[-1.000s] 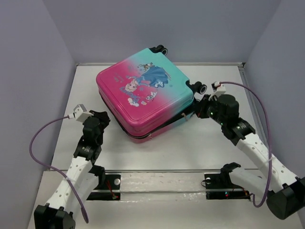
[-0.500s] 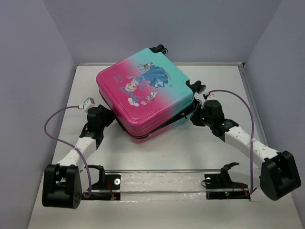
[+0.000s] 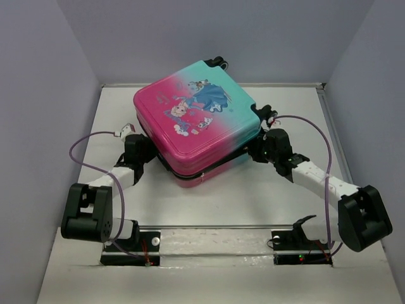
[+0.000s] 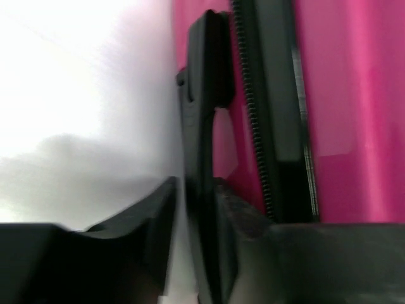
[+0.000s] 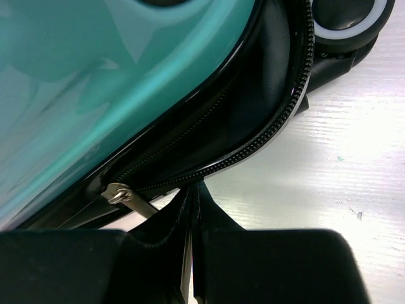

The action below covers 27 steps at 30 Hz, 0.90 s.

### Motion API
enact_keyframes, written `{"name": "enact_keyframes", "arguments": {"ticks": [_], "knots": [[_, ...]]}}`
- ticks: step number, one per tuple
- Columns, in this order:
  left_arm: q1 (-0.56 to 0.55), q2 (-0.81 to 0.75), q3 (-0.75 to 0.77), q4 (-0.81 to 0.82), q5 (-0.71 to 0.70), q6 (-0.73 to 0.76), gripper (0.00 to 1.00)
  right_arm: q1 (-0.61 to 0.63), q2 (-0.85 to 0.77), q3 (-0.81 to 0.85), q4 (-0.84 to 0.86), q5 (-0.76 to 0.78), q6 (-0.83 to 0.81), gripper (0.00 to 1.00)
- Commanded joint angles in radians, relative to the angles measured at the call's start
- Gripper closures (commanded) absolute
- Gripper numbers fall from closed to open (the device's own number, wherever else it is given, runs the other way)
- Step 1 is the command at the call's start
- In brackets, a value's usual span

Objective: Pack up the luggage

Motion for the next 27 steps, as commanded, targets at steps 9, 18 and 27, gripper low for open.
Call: {"name": "enact_keyframes", "arguments": {"ticks": [9,18,27], "knots": [[-0.136,-0.082,-0.149,0.138,-0.041,-0.047,0.94,-0.045,0.191,0.257,0.199,-0.059,-0.094,0.93],[-0.340,-0.361,-0.310,0.049,-0.150,-0.139,0.94,-0.130,0.322,0.495,0.170,-0.192,-0.148,0.93],[-0.396,-0.632,-0.188,-0.211,-0.201,-0.061,0.16,-0.130,0.146,0.350,-0.066,-0.074,-0.134,0.61]]}}
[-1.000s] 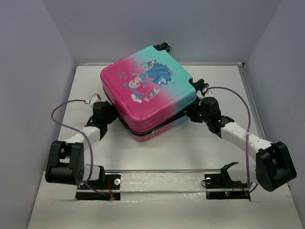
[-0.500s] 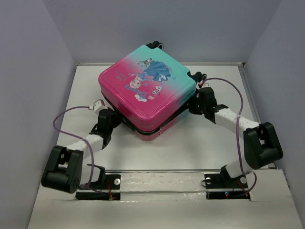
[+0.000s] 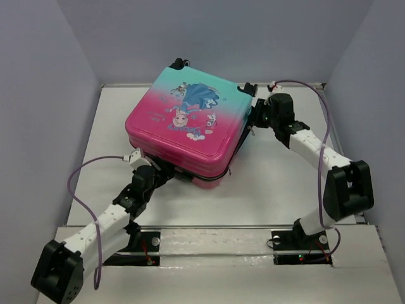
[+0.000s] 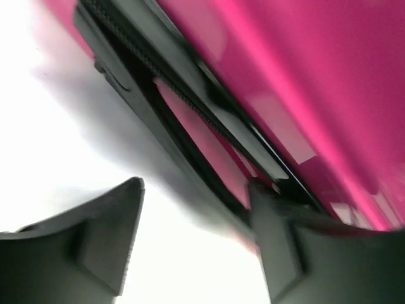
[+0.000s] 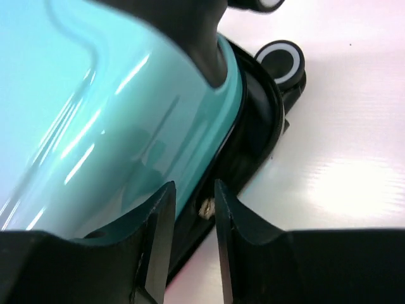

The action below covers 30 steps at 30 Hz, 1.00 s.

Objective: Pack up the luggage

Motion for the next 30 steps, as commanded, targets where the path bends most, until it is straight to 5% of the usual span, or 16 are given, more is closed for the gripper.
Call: {"name": "enact_keyframes", "arguments": {"ticks": [1,5,7,9,18,23,30], "knots": [[-0.026,-0.110,0.142,-0.110,0.030,0.088,0.15,0.006,-0.252,-0.156,-0.050,0.062,0.027,0.51],[-0.027,-0.118,0.159,-0.115,0.097,0.090,0.30,0.015,-0.429,-0.373,0.019,-0.062,0.046,0.52],[-0.029,-0.098,0.167,-0.118,0.146,0.117,0.63,0.036,-0.636,-0.556,0.068,-0.179,0.082,0.85],[-0.030,-0.101,0.178,-0.118,0.159,0.130,0.69,0.050,-0.698,-0.605,0.082,-0.266,0.090,0.93],[-0.032,-0.087,0.305,-0.127,0.177,0.160,0.74,0.170,-0.755,-0.783,0.309,-0.479,0.084,0.86],[-0.034,-0.078,0.356,-0.124,0.174,0.171,0.74,0.194,-0.662,-0.765,0.367,-0.401,0.035,0.51],[-0.034,-0.061,0.380,-0.156,0.123,0.202,0.73,0.292,-0.484,-0.742,0.530,-0.350,-0.032,0.47]]}}
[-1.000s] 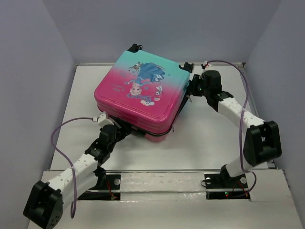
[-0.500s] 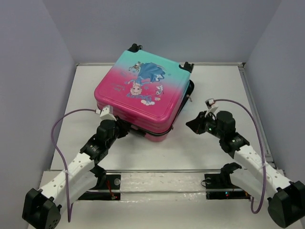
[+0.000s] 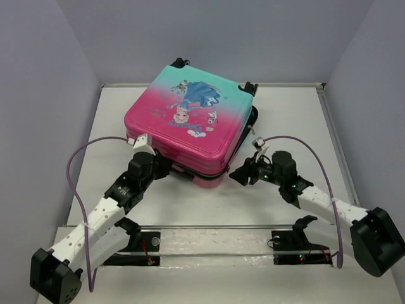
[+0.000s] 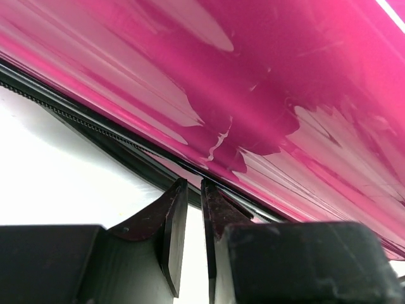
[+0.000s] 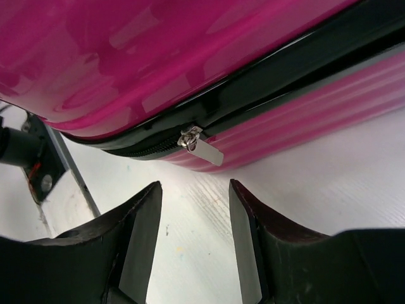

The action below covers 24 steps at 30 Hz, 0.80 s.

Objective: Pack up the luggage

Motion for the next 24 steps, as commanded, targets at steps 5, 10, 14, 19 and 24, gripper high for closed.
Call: {"name": "enact_keyframes", "arguments": {"ticks": [5,10,14,19,24], "knots": [[-0.006,0.023,0.070,0.156,-0.007,0.022,0.72,0.053,0.167,0.065,0.193,0.075,-0.127,0.50],[-0.006,-0.050,0.066,0.058,-0.066,0.037,0.61,0.053,0.218,0.068,0.270,0.072,-0.118,0.53],[-0.006,-0.053,0.083,-0.051,-0.042,0.040,0.20,0.053,0.246,0.097,0.256,0.098,-0.144,0.55],[-0.026,-0.208,0.056,-0.128,0.003,-0.009,0.40,0.053,0.264,0.098,0.287,0.038,-0.137,0.67],[-0.029,-0.205,0.060,-0.140,0.148,-0.012,0.86,0.053,0.244,0.085,0.280,0.044,-0.105,0.89]]}}
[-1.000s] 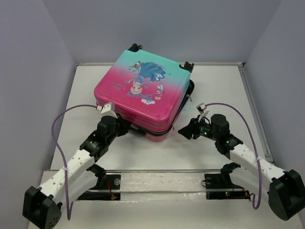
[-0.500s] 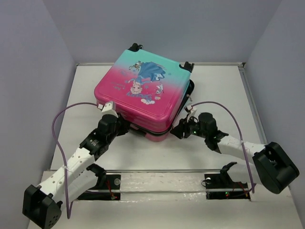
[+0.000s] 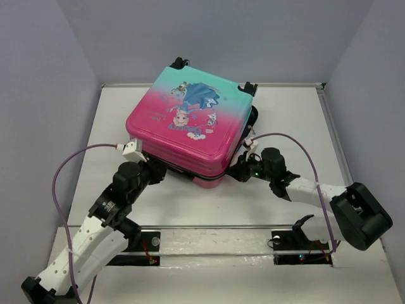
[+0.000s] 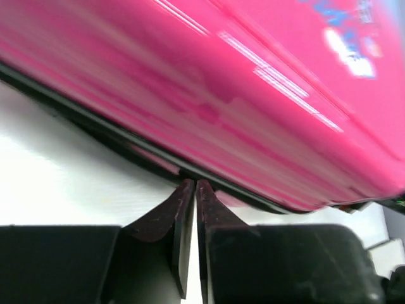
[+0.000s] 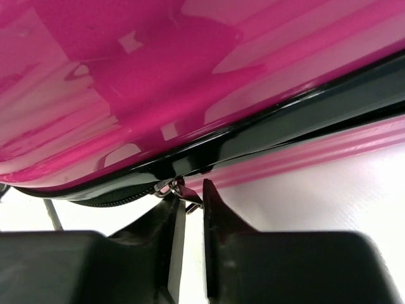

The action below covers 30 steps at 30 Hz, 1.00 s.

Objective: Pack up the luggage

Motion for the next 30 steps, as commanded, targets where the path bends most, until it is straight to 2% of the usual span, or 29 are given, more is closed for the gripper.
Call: {"name": "enact_keyframes", "arguments": {"ticks": [1,2,6,12,16,20,26,30], "knots": [[-0.010,0.035,0.030,0.032,0.173,0.002,0.89,0.005,-0.022,0.037,0.094,0.007,0.013,0.92],[-0.029,0.048,0.019,0.049,0.196,0.006,0.94,0.005,-0.030,0.039,0.079,0.018,0.015,0.93],[-0.133,0.099,-0.007,0.155,0.204,-0.002,0.94,0.023,-0.078,0.045,-0.033,0.075,0.026,0.93],[-0.248,0.318,0.040,0.350,0.229,0.015,0.92,0.055,-0.102,0.048,-0.147,0.170,0.046,0.93],[-0.268,0.401,0.076,0.410,0.247,0.039,0.91,0.078,-0.131,0.042,-0.213,0.196,0.049,0.93],[-0.270,0.450,0.096,0.447,0.209,0.058,0.90,0.111,-0.185,0.039,-0.279,0.217,0.055,0.93],[-0.270,0.530,0.177,0.520,0.131,0.061,0.90,0.245,-0.236,0.050,-0.409,0.289,0.095,0.93],[-0.271,0.610,0.252,0.548,0.131,0.076,0.90,0.444,-0.216,0.073,-0.469,0.421,0.182,0.93]]}}
